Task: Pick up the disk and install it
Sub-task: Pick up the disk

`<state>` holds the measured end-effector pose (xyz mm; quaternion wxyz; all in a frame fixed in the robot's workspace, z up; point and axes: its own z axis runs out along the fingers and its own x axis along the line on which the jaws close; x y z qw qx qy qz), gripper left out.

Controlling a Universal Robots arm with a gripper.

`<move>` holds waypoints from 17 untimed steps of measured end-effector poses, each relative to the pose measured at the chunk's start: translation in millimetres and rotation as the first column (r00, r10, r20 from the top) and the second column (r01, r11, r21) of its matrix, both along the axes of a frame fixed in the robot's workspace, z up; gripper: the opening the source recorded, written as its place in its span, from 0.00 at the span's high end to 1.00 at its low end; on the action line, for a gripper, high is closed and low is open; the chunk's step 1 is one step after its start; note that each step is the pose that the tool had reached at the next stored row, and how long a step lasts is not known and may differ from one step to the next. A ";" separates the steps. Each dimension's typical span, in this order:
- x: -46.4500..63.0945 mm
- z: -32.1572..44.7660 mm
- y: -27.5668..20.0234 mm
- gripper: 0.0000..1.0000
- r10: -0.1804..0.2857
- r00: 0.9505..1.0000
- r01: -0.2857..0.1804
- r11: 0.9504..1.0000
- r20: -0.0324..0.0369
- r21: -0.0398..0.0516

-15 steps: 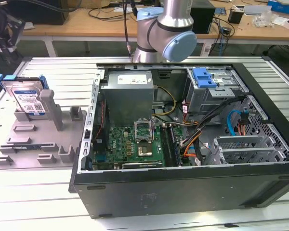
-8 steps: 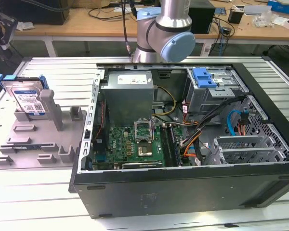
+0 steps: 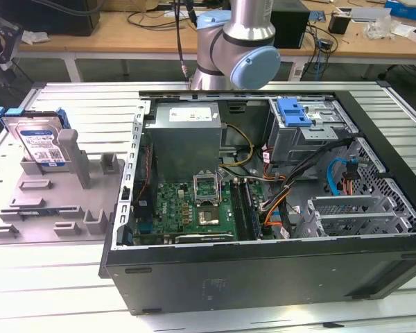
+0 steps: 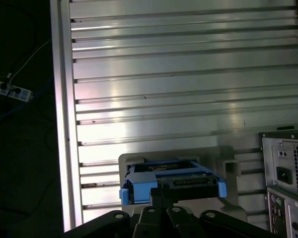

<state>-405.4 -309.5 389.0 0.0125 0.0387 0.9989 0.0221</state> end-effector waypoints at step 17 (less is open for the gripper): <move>0.7 0.0 0.6 0.89 0.080 0.997 -0.080 0.997 0.000 0.000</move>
